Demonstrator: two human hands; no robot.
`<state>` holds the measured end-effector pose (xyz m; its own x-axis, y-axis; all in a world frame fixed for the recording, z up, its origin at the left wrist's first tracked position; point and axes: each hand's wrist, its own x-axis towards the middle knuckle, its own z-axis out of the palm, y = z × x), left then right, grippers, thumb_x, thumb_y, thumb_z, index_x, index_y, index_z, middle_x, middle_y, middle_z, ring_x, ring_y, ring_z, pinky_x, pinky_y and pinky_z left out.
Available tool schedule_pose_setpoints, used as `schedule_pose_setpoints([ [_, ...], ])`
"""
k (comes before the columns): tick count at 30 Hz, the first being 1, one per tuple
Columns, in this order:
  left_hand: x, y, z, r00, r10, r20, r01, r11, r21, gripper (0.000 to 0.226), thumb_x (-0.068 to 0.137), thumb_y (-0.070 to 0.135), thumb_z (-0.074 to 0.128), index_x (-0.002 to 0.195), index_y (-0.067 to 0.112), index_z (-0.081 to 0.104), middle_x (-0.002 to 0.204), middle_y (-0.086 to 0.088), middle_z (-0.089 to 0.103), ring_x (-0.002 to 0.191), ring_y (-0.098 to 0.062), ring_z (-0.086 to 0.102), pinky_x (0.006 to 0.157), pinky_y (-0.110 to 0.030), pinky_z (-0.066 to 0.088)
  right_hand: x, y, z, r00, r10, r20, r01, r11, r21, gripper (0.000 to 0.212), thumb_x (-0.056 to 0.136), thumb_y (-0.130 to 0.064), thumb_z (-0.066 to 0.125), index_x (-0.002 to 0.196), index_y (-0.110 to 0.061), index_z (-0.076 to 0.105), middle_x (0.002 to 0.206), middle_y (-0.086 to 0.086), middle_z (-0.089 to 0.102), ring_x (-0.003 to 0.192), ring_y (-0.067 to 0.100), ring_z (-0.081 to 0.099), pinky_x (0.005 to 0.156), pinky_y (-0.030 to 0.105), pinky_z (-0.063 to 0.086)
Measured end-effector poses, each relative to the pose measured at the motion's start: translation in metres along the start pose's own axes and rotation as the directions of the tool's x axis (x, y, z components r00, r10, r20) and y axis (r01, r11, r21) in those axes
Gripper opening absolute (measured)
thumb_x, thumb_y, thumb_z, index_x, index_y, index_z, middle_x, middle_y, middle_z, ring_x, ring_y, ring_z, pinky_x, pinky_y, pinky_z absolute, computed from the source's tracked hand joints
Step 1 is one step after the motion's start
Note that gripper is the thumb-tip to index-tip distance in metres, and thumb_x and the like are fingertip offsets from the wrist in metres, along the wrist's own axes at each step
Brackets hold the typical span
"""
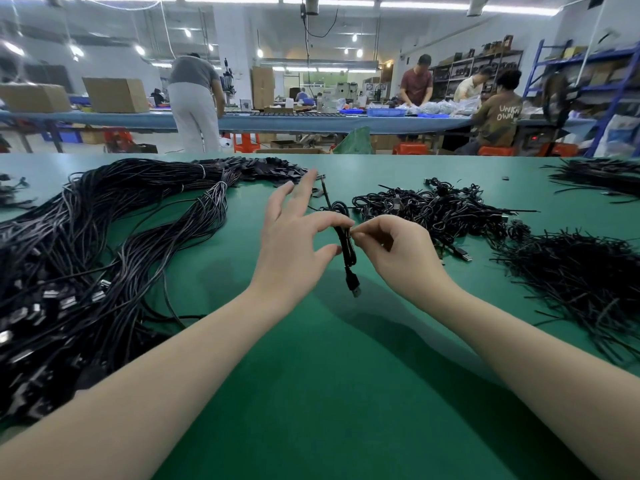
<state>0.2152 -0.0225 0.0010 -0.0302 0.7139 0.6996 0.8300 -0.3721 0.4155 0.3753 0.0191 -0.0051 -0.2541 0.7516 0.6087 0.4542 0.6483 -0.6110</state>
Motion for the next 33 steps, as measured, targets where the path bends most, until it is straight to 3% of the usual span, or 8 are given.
schedule_pose_setpoints([
  [7,0.007,-0.001,-0.006,0.985,-0.129,0.113,0.145,0.977,-0.155,0.020,0.079,0.027,0.077,0.096,0.035,0.074,0.141,0.000,0.050,0.133,-0.015,0.040,0.100,-0.015,0.025,0.006,-0.008,-0.003,0.994,0.082,0.069,-0.094,0.977,0.194,0.018,0.088,-0.009,0.066,0.077,-0.023,0.068,0.055,-0.018,0.058,0.047,-0.004,0.046,0.049,0.009,0.033],
  [10,0.003,0.005,-0.002,0.942,-0.225,0.250,0.273,0.946,-0.177,0.022,0.087,0.040,0.066,0.076,0.021,0.071,0.083,0.010,0.066,0.078,0.002,0.059,0.068,-0.013,0.038,0.006,-0.007,-0.005,0.999,0.027,0.026,-0.029,0.996,0.078,0.010,0.087,-0.012,0.067,0.082,-0.019,0.071,0.068,-0.014,0.064,0.057,-0.003,0.053,0.056,0.008,0.039],
  [15,0.013,0.026,-0.011,0.502,-0.295,0.813,0.861,0.259,-0.438,0.041,0.098,0.043,0.044,0.067,0.021,0.057,0.052,0.007,0.059,0.045,-0.007,0.058,0.047,-0.018,0.034,0.000,-0.009,-0.008,0.925,-0.369,-0.093,0.335,0.905,-0.264,0.007,0.085,-0.001,0.064,0.087,-0.004,0.070,0.080,0.006,0.066,0.078,0.018,0.057,0.072,0.022,0.043],
  [17,0.020,0.020,-0.020,0.447,-0.303,0.842,0.864,0.389,-0.319,0.054,0.098,0.051,0.038,0.066,0.020,0.068,0.066,0.006,0.070,0.059,-0.009,0.067,0.057,-0.022,0.042,0.000,-0.005,-0.010,0.922,-0.368,-0.119,0.328,0.908,-0.261,0.008,0.084,-0.003,0.065,0.089,-0.006,0.071,0.081,0.005,0.067,0.076,0.016,0.055,0.072,0.025,0.044],
  [22,0.044,-0.021,-0.061,0.656,-0.539,0.529,0.505,0.834,0.222,0.045,0.097,0.049,0.040,0.106,0.014,0.067,0.108,0.000,0.068,0.092,-0.020,0.065,0.074,-0.028,0.045,0.029,0.034,-0.027,0.932,0.146,-0.331,-0.188,0.977,-0.098,0.029,0.095,-0.009,0.054,0.122,-0.010,0.064,0.109,0.005,0.070,0.078,0.014,0.058,0.074,0.029,0.050],
  [26,0.063,-0.090,-0.089,0.727,-0.654,0.209,0.338,0.606,0.720,0.030,0.096,0.022,0.047,0.108,-0.001,0.062,0.120,-0.019,0.060,0.105,-0.033,0.057,0.092,-0.035,0.047,0.024,0.068,-0.033,0.910,0.359,-0.210,-0.400,0.891,-0.213,0.060,0.099,-0.011,0.042,0.152,-0.013,0.014,0.158,0.008,0.015,0.135,0.023,0.035,0.107,0.034,0.033],
  [30,0.048,-0.155,-0.115,0.540,-0.838,0.075,0.299,0.274,0.914,0.037,0.096,0.033,0.047,0.121,0.008,0.057,0.132,-0.015,0.051,0.118,-0.034,0.052,0.098,-0.044,0.045,0.010,0.073,-0.019,0.992,0.117,-0.043,-0.125,0.917,-0.379,0.057,0.095,-0.016,0.051,0.148,-0.024,0.031,0.155,0.000,0.021,0.081,0.008,0.056,0.076,0.031,0.043],
  [33,0.042,-0.188,-0.125,0.480,-0.872,0.099,0.286,0.262,0.922,0.050,0.096,0.045,0.045,0.123,0.005,0.058,0.127,-0.012,0.058,0.115,-0.030,0.056,0.101,-0.042,0.045,0.014,0.077,-0.017,0.998,0.056,0.004,-0.048,0.890,-0.454,0.052,0.093,-0.014,0.053,0.143,-0.021,0.041,0.152,0.004,0.028,0.105,0.020,0.055,0.084,0.035,0.048],
])
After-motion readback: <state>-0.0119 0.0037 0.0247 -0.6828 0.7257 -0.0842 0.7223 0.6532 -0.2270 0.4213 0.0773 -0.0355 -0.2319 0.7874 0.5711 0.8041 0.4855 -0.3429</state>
